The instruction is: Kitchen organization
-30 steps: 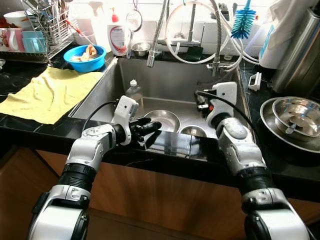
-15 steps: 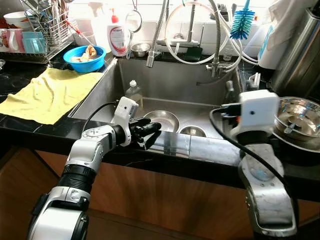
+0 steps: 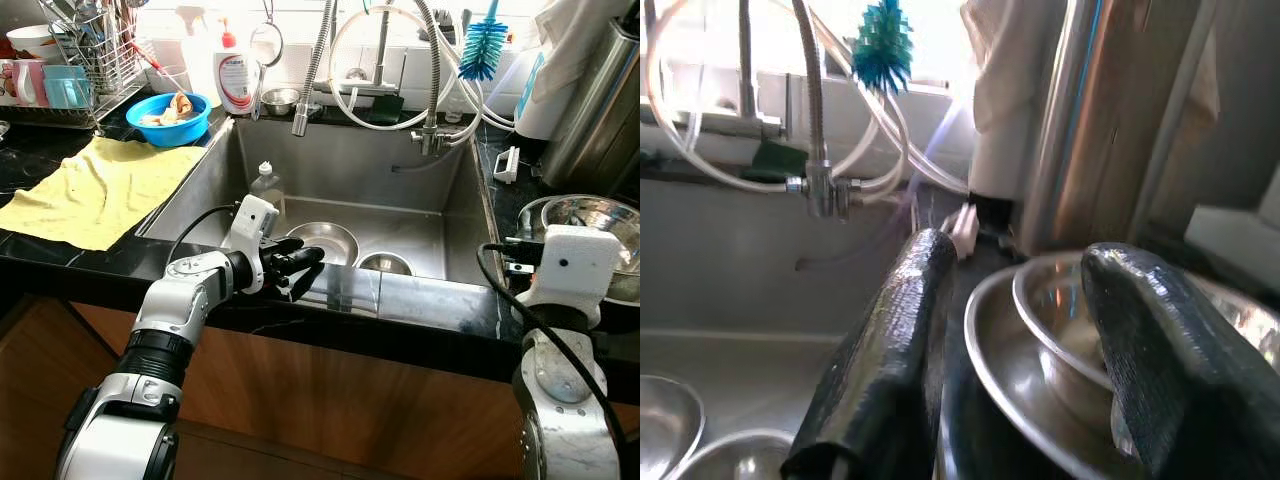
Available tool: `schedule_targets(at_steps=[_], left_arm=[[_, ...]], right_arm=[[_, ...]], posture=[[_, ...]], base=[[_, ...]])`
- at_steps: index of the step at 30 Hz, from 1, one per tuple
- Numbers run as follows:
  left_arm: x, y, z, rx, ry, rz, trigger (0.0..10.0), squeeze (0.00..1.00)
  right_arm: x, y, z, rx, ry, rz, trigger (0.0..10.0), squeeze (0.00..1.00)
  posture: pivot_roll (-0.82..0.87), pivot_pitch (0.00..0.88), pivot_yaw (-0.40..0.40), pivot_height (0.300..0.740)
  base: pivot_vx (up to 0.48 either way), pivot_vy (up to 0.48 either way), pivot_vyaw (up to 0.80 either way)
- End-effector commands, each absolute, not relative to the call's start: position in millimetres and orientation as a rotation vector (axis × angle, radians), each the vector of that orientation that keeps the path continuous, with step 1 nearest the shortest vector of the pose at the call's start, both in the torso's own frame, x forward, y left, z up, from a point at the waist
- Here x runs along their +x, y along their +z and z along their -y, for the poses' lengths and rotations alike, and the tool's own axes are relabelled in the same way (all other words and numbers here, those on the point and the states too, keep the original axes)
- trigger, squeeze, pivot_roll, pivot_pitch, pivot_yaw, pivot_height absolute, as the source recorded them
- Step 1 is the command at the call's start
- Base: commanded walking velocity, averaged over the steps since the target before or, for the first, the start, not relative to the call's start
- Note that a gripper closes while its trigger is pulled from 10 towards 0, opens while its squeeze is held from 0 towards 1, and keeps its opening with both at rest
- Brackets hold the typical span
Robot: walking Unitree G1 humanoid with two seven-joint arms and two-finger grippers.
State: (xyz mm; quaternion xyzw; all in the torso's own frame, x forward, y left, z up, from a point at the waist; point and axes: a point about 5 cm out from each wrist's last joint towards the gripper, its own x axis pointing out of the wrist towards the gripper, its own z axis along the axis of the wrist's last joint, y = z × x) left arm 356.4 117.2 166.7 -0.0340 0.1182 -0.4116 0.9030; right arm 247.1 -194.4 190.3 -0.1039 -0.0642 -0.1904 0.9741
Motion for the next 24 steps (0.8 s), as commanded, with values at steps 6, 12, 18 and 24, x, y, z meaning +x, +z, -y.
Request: schedule_targets(at_steps=[6,12,18,24], left_arm=[[349.7,144.8,-119.7,-0.085,-0.847,-0.342,10.0,0.0],[349.7,144.1,-119.3,-0.084,-0.847,-0.345,10.0,0.0],[349.4,143.3,-119.0,-0.084,-0.844,-0.347,10.0,0.0],[349.4,143.0,-118.9,-0.085,-0.84,-0.348,10.0,0.0]], right_arm=[[240.2,189.3,199.2,-0.161,-0.426,0.109,10.0,0.0],[238.7,188.4,200.7,-0.146,-0.442,0.103,10.0,0.59],[238.1,190.4,202.6,-0.15,-0.458,0.106,10.0,0.0],[234.7,191.3,204.9,-0.148,-0.499,0.107,10.0,0.0]], posture=[[-0.11,0.0,0.007,0.74],[-0.11,0.0,0.007,0.74],[-0.11,0.0,0.005,0.74],[-0.11,0.0,-0.001,0.74]], base=[[0.0,0.0,0.0],[0.0,0.0,0.0],[0.0,0.0,0.0],[0.0,0.0,0.0]])
